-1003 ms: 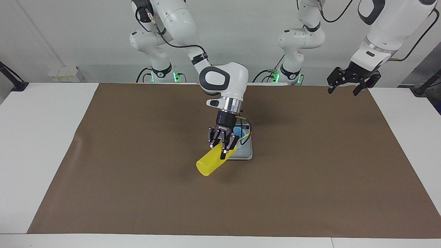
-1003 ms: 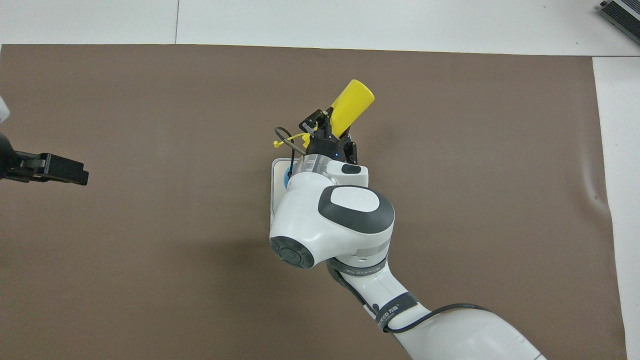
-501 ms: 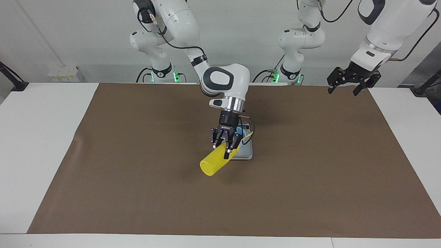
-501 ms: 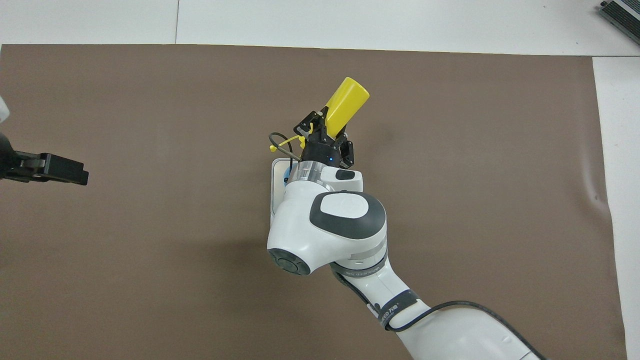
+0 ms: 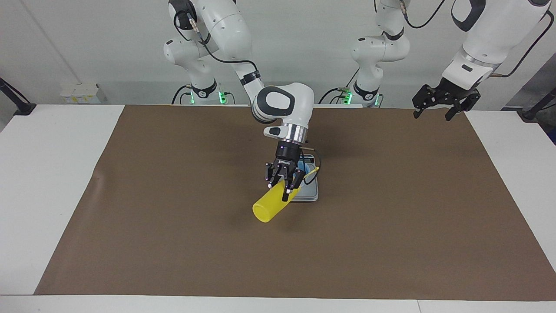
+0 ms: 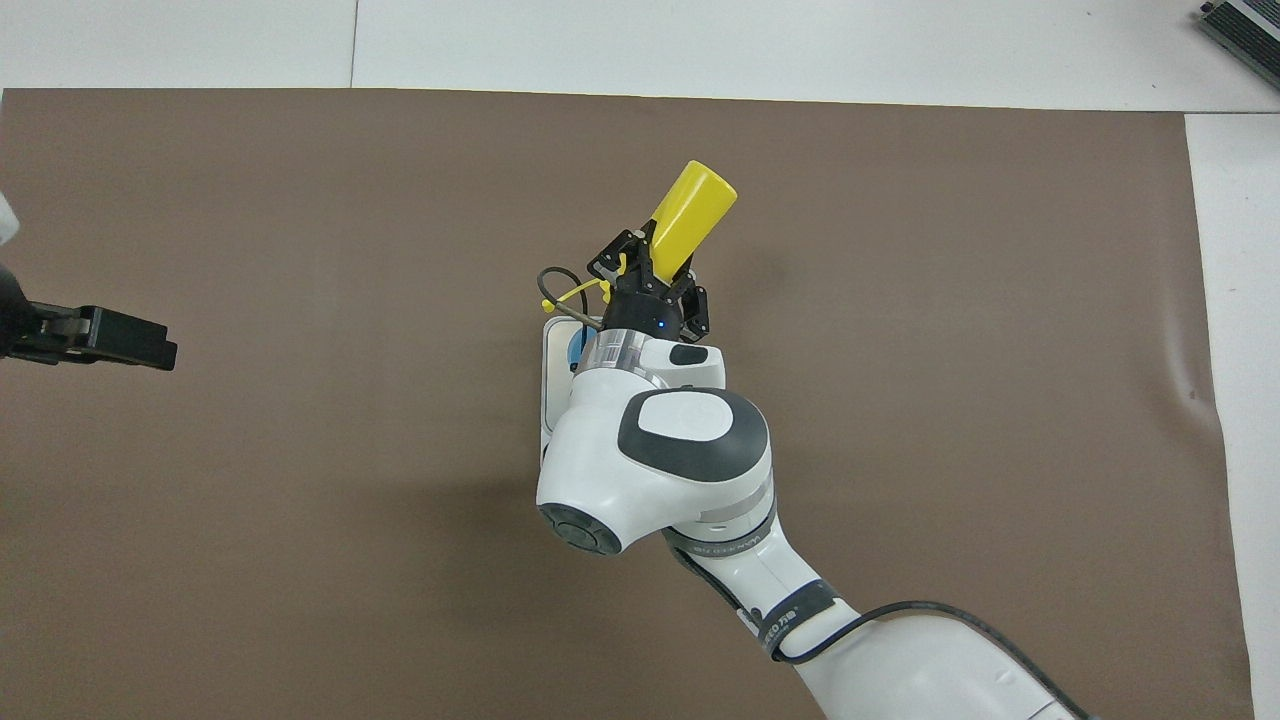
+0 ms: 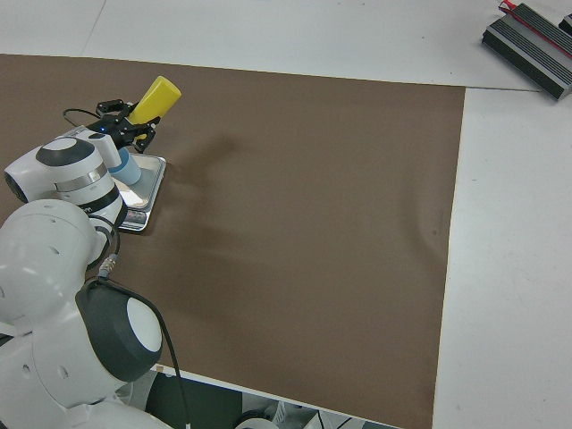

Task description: Pour seasoning into cup on scale with both arms

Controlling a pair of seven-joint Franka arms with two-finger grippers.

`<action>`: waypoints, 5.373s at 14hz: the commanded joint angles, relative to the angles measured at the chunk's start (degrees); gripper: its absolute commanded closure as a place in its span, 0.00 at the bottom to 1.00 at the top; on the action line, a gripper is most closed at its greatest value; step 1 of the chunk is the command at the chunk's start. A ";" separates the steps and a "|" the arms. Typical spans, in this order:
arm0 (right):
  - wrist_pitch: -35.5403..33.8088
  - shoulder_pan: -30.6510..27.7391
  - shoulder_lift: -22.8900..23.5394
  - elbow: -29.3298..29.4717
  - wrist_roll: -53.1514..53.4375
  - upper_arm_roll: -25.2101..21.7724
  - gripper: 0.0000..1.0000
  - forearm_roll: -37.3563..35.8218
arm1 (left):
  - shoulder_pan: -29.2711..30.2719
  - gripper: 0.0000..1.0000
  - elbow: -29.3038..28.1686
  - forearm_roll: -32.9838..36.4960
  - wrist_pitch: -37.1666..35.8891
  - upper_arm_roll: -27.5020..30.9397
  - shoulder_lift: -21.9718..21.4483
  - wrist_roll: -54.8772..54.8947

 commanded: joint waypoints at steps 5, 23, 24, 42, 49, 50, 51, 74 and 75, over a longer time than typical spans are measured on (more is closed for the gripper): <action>1.38 -1.13 -5.55 -0.06 -8.57 0.49 1.00 17.54 | 0.57 0.00 -1.31 -0.13 -0.21 -0.24 -1.27 -0.44; 0.50 -20.81 -13.82 -1.28 -35.49 0.40 1.00 90.07 | 0.57 0.00 -1.31 -0.13 -0.21 -0.24 -1.27 -0.44; -0.20 -21.69 -14.08 -1.46 -36.81 0.40 1.00 92.54 | 0.57 0.00 -1.31 -0.13 -0.21 -0.24 -1.27 -0.44; -34.30 -49.81 -14.18 -7.18 -80.58 0.22 1.00 123.67 | 0.57 0.00 -1.31 -0.13 -0.21 -0.24 -1.27 -0.44; -44.47 -57.45 -2.69 0.61 -92.18 0.22 1.00 123.41 | 0.57 0.00 -1.31 -0.13 -0.21 -0.24 -1.27 -0.44; -46.16 -58.42 -0.31 2.99 -93.41 0.22 1.00 123.06 | 0.57 0.00 -1.31 -0.13 -0.21 -0.24 -1.27 -0.35; -46.52 -58.78 0.50 3.80 -94.90 0.22 1.00 122.28 | 0.57 0.00 -1.31 -0.13 -0.21 -0.24 -1.27 -0.44; -33.80 -56.50 -9.15 4.25 -113.35 0.31 0.00 99.08 | 0.57 0.00 -1.31 -0.13 -0.30 -0.24 -1.27 -0.35; -32.74 -56.50 -9.42 4.42 -116.07 0.40 0.00 98.80 | 0.57 0.00 -1.31 -0.13 -0.21 -0.24 -1.27 -0.44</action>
